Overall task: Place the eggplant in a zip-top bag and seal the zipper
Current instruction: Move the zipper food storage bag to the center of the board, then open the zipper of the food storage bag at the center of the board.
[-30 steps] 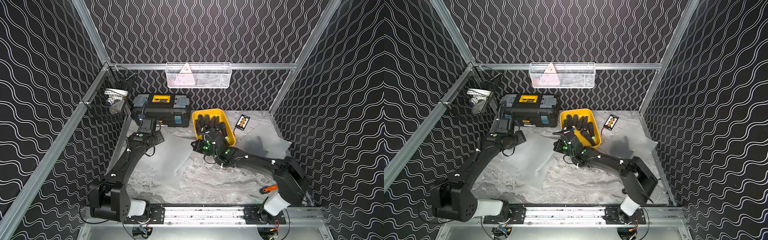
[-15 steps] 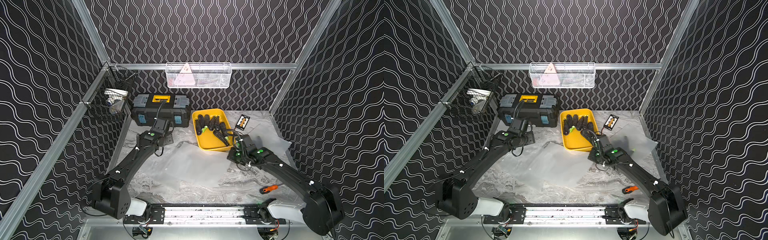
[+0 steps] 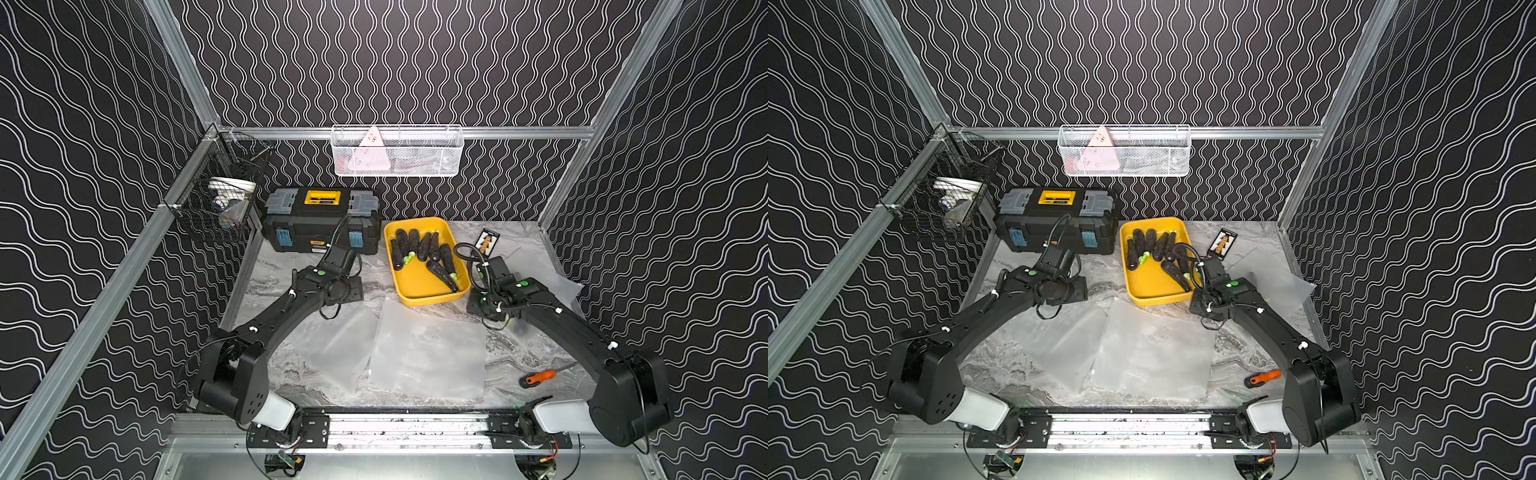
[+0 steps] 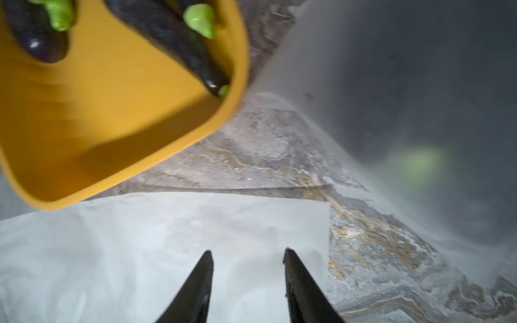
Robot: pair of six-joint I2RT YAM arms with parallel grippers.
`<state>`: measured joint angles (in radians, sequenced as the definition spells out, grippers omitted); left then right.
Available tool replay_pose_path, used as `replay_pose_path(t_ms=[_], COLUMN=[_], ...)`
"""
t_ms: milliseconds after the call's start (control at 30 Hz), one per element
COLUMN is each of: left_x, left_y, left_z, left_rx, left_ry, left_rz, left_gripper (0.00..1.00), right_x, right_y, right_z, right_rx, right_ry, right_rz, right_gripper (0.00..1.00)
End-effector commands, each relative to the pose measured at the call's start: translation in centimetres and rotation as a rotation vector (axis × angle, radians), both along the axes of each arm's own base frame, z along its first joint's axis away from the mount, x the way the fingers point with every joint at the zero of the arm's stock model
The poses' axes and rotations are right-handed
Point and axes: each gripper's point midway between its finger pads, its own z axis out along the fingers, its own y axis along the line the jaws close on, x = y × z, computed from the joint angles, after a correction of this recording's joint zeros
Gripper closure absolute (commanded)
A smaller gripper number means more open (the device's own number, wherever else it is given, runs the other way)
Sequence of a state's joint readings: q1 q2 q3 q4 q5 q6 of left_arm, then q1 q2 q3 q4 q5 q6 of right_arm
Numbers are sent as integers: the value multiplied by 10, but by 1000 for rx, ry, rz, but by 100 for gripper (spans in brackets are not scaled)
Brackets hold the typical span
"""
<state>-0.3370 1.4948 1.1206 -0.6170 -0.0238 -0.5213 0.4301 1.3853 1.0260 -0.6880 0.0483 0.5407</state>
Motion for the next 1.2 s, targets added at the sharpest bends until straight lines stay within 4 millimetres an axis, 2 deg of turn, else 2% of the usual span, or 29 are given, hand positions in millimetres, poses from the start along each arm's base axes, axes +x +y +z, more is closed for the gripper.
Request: replay_pose_path(t_ms=[0, 100, 167, 200, 267, 400, 567, 767, 900, 1033, 1167], left_x=[-11, -12, -9, -8, -5, -4, -6, -8, -8, -7, -9], left_y=[-13, -1, 10, 17, 23, 28, 32, 35, 35, 36, 22], left_z=[-10, -19, -20, -19, -15, -11, -10, -4, 0, 2, 7], left_rx=[-68, -69, -84, -79, -70, -55, -45, -34, -35, -30, -52], left_ry=[52, 67, 68, 62, 50, 36, 29, 9, -3, -15, -21], left_rz=[-51, -6, 37, 55, 71, 83, 93, 92, 91, 84, 26], left_gripper=[35, 35, 35, 35, 35, 35, 35, 35, 35, 35, 35], right_x=[-12, -30, -41, -47, -48, -47, -44, -46, -47, -47, -45], right_y=[66, 138, 174, 188, 211, 239, 248, 242, 237, 237, 236], right_z=[11, 21, 22, 19, 26, 21, -7, -34, -42, -39, -30], right_rx=[162, 303, 349, 362, 390, 380, 293, 226, 200, 205, 202], right_ry=[3, 12, 29, 37, 12, 11, 57, 112, 123, 110, 88], right_rz=[152, 276, 330, 349, 363, 379, 374, 366, 360, 361, 372], right_gripper=[56, 55, 54, 53, 52, 50, 53, 66, 81, 98, 100])
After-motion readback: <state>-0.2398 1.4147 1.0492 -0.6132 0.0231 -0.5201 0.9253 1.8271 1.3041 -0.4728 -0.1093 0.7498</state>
